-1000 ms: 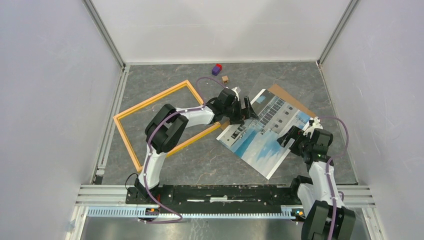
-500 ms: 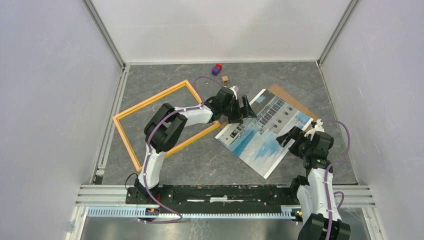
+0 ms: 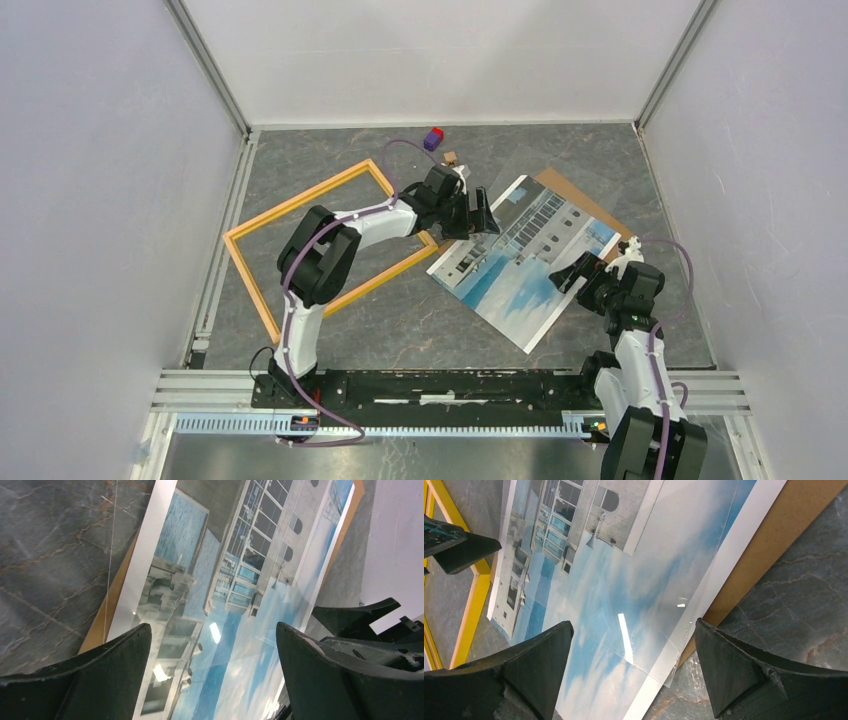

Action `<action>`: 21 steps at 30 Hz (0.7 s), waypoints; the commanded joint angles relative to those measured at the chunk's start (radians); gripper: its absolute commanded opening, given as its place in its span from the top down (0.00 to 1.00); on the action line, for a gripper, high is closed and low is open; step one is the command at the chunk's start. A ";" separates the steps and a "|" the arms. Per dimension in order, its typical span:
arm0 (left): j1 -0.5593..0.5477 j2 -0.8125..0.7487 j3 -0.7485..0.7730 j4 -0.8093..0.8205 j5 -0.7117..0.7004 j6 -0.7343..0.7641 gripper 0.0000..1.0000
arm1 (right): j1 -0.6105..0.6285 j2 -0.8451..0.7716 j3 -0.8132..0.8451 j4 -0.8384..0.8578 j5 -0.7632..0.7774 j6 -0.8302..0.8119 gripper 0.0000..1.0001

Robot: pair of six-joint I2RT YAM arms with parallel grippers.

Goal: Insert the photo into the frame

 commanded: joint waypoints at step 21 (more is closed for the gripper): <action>0.049 0.057 0.188 -0.183 -0.109 0.160 0.00 | 0.007 0.093 0.063 -0.063 -0.076 -0.113 0.02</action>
